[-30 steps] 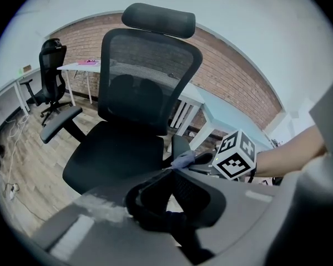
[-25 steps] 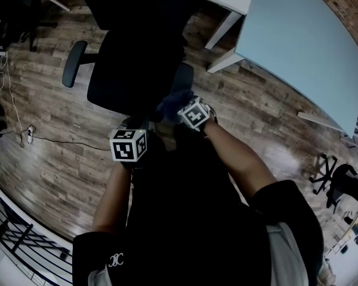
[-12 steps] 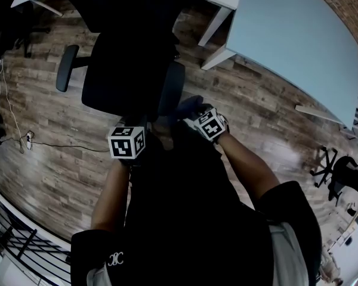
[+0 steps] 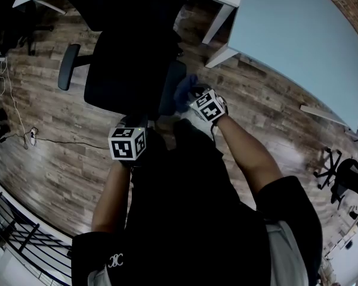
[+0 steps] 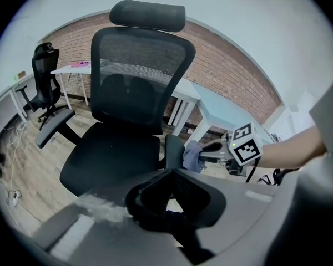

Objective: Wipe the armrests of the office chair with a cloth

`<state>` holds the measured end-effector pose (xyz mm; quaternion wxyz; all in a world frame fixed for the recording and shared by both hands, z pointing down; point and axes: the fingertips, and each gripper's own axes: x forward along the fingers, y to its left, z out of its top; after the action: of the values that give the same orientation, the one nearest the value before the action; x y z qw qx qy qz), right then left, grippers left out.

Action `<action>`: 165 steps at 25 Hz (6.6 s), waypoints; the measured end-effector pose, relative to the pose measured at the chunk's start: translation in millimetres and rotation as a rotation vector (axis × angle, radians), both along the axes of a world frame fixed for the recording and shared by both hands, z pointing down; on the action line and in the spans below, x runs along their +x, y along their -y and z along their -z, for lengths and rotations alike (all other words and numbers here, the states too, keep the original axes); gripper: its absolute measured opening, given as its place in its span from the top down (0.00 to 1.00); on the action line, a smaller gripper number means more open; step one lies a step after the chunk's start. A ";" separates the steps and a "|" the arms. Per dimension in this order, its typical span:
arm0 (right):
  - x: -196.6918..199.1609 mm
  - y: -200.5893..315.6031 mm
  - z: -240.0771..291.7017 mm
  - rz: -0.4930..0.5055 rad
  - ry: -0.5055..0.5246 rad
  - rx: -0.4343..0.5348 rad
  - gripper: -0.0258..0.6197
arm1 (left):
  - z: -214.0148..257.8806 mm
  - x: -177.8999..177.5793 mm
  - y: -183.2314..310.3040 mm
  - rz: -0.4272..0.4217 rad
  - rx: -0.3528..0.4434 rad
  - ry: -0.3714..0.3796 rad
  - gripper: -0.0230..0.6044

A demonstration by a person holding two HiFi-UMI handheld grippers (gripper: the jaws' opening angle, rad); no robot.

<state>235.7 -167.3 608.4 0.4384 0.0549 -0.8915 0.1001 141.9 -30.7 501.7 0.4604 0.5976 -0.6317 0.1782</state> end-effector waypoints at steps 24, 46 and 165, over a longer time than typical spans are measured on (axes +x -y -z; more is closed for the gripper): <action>-104.0 80.0 -21.9 -0.053 -0.097 0.040 0.93 | -13.4 -36.7 -53.4 0.174 -0.045 -0.031 0.95; -89.3 -56.8 -48.1 0.775 -0.409 -0.338 0.93 | -47.9 -87.9 -64.2 0.204 0.018 -0.107 0.95; -43.1 18.4 -115.8 0.286 0.205 -0.036 0.93 | -84.7 24.0 79.6 -0.303 -0.272 0.170 0.95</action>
<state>192.6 -185.6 724.2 0.3560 -0.0911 -0.9282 0.0577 165.9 -110.2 586.4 0.4500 0.6007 -0.5415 0.3788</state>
